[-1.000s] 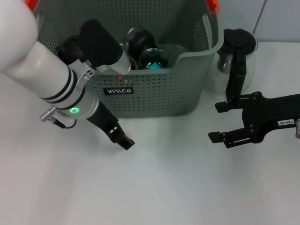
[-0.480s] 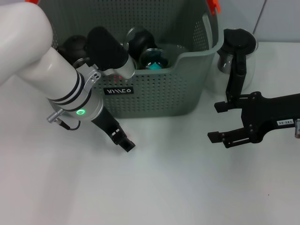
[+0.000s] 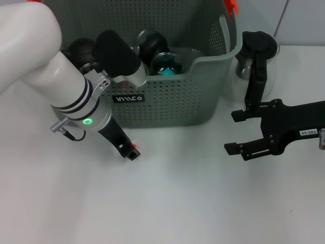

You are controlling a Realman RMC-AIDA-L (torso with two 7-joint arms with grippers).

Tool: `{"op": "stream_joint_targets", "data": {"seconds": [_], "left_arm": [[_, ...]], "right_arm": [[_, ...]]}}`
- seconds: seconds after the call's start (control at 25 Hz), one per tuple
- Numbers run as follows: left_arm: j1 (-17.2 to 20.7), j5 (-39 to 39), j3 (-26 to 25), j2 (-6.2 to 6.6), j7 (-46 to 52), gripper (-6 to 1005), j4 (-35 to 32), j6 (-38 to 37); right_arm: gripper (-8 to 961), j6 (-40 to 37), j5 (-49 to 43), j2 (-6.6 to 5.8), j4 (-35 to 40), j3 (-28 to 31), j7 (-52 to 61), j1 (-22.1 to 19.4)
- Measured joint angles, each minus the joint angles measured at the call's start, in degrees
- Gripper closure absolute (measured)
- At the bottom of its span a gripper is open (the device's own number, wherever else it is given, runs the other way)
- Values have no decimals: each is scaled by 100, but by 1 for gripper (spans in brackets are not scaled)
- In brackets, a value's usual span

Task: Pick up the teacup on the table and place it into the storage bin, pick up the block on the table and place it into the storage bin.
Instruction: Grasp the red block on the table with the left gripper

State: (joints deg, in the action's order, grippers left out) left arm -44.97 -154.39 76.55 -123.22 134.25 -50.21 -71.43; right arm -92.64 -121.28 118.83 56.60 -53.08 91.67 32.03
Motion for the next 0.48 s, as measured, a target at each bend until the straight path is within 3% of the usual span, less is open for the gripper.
{"op": "stream_joint_targets", "data": {"seconds": [0.28, 0.4, 0.48], "left_arm": [[-17, -13, 1, 0, -7, 552, 3, -8], [-79, -13, 0, 1, -27, 693, 56, -39], [-130, -13, 0, 4, -33, 710, 121, -49]], "right_arm": [[41, 0, 0, 0, 0, 4, 6, 2], [40, -1, 0, 0, 0, 2, 9, 6], [40, -1, 0, 0, 0, 1, 9, 7]]}}
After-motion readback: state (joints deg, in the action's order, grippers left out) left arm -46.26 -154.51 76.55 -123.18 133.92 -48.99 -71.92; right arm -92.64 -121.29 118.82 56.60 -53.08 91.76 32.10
